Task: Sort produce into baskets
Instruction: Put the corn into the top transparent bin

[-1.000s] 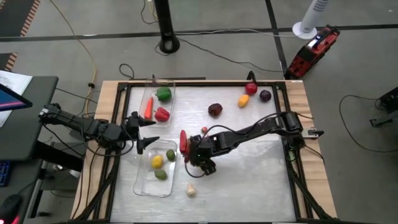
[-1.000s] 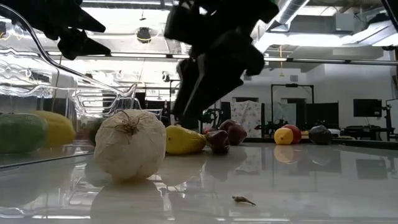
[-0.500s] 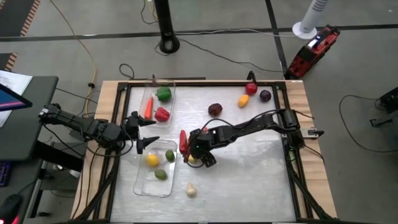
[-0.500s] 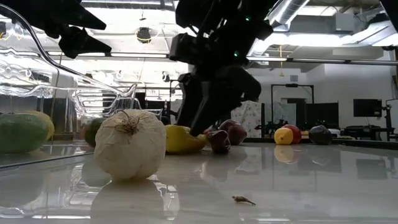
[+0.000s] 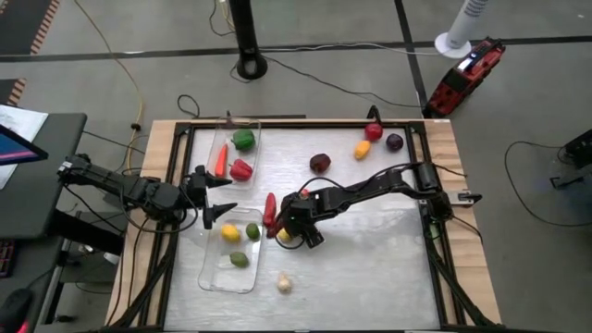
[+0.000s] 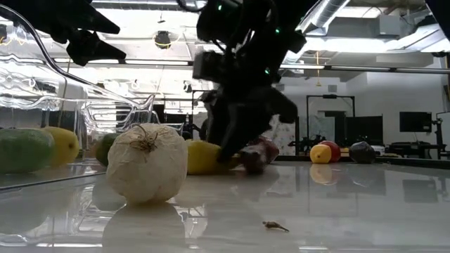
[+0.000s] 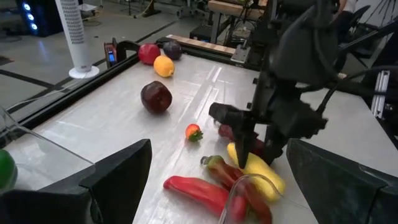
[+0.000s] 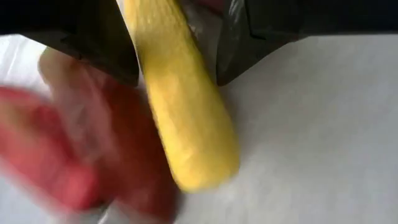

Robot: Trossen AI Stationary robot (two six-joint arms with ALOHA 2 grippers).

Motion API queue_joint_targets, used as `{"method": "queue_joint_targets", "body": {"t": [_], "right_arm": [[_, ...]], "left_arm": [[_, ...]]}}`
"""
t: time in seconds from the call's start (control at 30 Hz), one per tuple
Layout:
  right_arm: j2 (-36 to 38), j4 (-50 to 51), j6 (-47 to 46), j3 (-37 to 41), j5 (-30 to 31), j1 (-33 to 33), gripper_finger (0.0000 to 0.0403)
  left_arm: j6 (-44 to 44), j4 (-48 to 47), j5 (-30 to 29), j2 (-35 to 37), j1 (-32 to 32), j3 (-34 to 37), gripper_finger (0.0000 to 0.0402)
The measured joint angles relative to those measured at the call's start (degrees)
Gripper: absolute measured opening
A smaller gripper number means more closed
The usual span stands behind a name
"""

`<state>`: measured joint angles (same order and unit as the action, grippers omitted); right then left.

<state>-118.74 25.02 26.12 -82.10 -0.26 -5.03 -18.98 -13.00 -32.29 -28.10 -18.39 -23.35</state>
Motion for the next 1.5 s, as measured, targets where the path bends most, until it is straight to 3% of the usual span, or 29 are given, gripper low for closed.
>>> {"method": "queue_joint_targets", "body": {"t": [0.23, 0.4, 0.57, 0.7, 0.83, 1.17, 1.37, 1.5], "right_arm": [[-0.5, -1.14, 0.05, -0.01, 0.62, 0.3, 0.0229], [-0.02, -0.02, -0.18, -0.13, 0.6, 0.21, 0.0186], [-0.04, 7.72, -1.23, -4.93, 0.65, -0.07, 0.0139], [-0.02, 16.27, -3.13, -12.46, 0.99, -1.19, 0.0142], [0.09, 19.84, -2.3, -17.88, 8.51, -2.18, 0.0162], [0.11, 9.62, 3.83, -19.81, 15.29, 7.56, 0.0159], [0.11, 0.07, 6.67, -19.81, 11.19, 12.74, 0.0165], [0.11, -5.19, 7.38, -19.81, 4.52, 14.5, 0.0165]], "left_arm": [[-0.47, -0.47, 0.04, -0.02, 0.0, 0.0, 0.0361], [-0.5, -0.27, 0.04, 0.0, 0.0, 0.0, 0.0361], [-0.37, -0.07, 0.04, 0.01, 0.0, 0.0, 0.0361], [-0.37, -0.01, 0.29, 0.02, 0.0, -0.28, 0.0361], [1.33, 0.07, 0.07, 0.04, 0.0, -1.23, 0.0361], [6.32, 3.9, -1.06, 0.39, -0.17, -1.42, 0.0361], [6.19, 3.92, -1.2, 1.65, -2.71, -1.42, 0.0361], [6.07, 3.89, -1.45, 3.05, -4.49, -1.42, 0.0361]]}}
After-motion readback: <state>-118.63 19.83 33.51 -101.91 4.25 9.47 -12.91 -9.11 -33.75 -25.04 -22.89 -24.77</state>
